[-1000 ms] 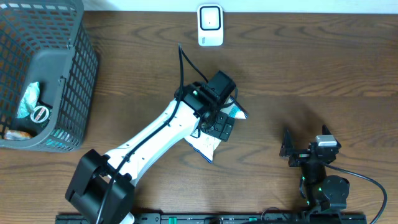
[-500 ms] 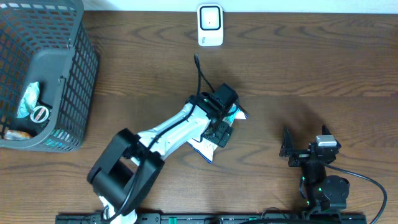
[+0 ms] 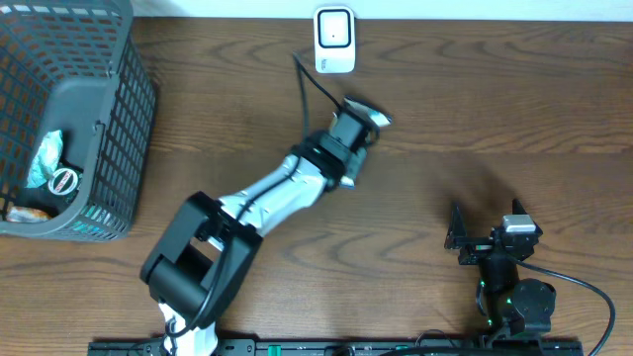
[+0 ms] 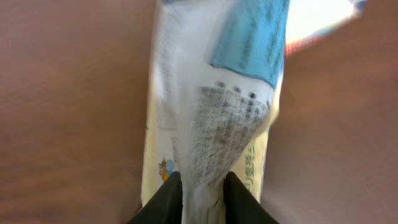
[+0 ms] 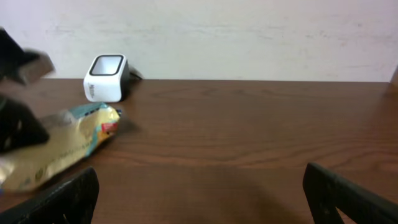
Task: Scan the item barcode
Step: 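Carry the white bag with the left gripper to the scanner and release, then return the left gripper to the basket and grasp a green snack pack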
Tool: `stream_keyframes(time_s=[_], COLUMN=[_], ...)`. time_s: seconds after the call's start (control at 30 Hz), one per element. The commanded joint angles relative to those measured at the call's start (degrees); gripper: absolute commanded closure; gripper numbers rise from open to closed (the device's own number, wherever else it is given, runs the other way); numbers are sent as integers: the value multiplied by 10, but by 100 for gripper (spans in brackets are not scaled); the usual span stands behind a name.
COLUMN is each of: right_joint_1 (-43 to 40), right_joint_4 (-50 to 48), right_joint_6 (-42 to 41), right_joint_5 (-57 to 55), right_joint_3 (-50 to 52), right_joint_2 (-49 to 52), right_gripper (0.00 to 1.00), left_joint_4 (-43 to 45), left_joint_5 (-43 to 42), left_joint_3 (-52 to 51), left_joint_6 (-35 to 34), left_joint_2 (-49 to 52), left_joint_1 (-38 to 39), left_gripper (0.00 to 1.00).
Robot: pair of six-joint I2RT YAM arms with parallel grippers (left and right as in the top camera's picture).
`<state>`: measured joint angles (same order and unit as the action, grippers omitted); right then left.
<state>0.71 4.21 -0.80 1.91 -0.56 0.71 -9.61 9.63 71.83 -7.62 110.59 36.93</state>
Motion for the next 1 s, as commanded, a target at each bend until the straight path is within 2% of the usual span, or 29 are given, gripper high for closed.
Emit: stream_keyframes(time_s=[0.0, 0.1, 0.2, 0.27, 0.33, 0.37, 0.5, 0.53, 0.63, 0.8, 0.97], right_joint_1=[-8, -8, -8, -8, -8, -8, -8, -8, -8, -8, -8], right_joint_4=[1, 0, 1, 1, 1, 1, 1, 1, 1, 1, 1], right_joint_6=[0, 0, 0, 0, 0, 0, 0, 0, 0, 0, 0], right_joint_5=[0, 0, 0, 0, 0, 0, 0, 0, 0, 0, 0], right_joint_3=[2, 2, 2, 2, 2, 2, 2, 2, 2, 2, 2], right_joint_2=[-3, -3, -3, -3, -3, -3, -3, -3, -3, -3, -3], right_gripper=[1, 1, 1, 1, 1, 1, 1, 1, 1, 1, 1], left_joint_4=[35, 44, 41, 27, 13, -6, -102, -128, -177, -210, -234], left_joint_5=[35, 35, 35, 31, 21, 17, 18, 18, 19, 63, 208], left_joint_3=[42, 70, 100, 108, 109, 109, 109, 109, 109, 109, 109], left_joint_6=[-1, -1, 1, 1, 1, 0, 2, 3, 5, 65, 67], left_joint_2=[4, -1, -5, -19, -42, -69, -198, -243, -347, -533, -662], left_joint_1=[-53, -72, -75, -73, -73, -73, -74, -74, -74, -74, -74], left_gripper=[78, 78, 66, 65, 60, 55, 50, 40, 2, 2, 2])
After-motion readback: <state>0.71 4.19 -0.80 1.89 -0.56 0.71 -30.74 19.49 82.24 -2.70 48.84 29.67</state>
